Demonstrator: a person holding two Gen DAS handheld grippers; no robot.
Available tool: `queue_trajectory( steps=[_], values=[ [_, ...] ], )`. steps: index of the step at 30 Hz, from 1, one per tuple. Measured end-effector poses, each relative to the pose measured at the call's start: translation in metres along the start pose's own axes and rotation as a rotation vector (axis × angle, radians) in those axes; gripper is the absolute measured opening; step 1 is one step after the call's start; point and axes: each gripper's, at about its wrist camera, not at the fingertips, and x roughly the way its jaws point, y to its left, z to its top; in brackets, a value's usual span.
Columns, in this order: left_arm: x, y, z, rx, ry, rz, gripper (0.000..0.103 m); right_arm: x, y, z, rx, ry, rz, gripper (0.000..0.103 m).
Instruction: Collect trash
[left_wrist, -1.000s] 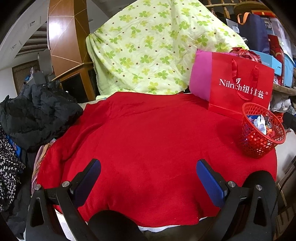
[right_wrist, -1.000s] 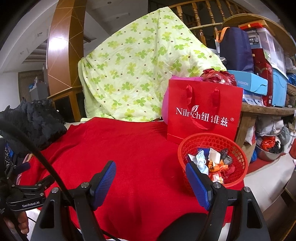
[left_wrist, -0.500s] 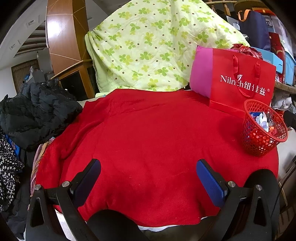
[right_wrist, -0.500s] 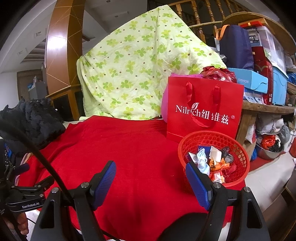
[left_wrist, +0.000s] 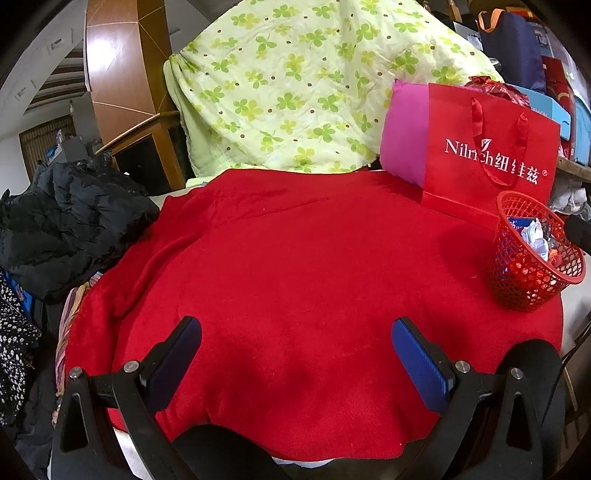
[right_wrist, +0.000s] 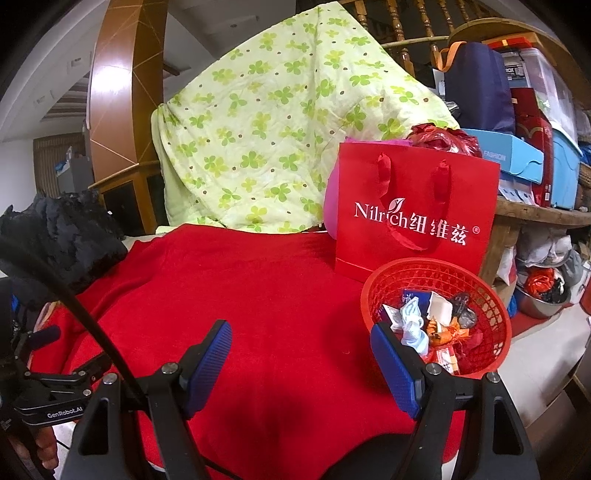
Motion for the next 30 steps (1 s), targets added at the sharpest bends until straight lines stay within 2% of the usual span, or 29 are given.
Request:
queue_trajectory(
  steps=[10, 21, 25, 30],
  values=[
    [0.016, 0.001, 0.004, -0.003, 0.02, 0.014, 0.102, 0.02, 0.004, 0.002, -0.008, -0.011, 0.006, 0.08],
    [0.021, -0.011, 0.011, 0.022, 0.006, -0.014, 0.102, 0.028, 0.006, 0.0, -0.019, -0.004, 0.02, 0.08],
    [0.04, -0.009, 0.016, 0.004, 0.013, -0.037, 0.102, 0.052, 0.009, 0.003, -0.029, 0.025, 0.032, 0.08],
    [0.085, 0.01, 0.014, -0.072, 0.048, -0.019, 0.102, 0.121, 0.013, -0.005, -0.028, 0.143, 0.041, 0.08]
  ],
)
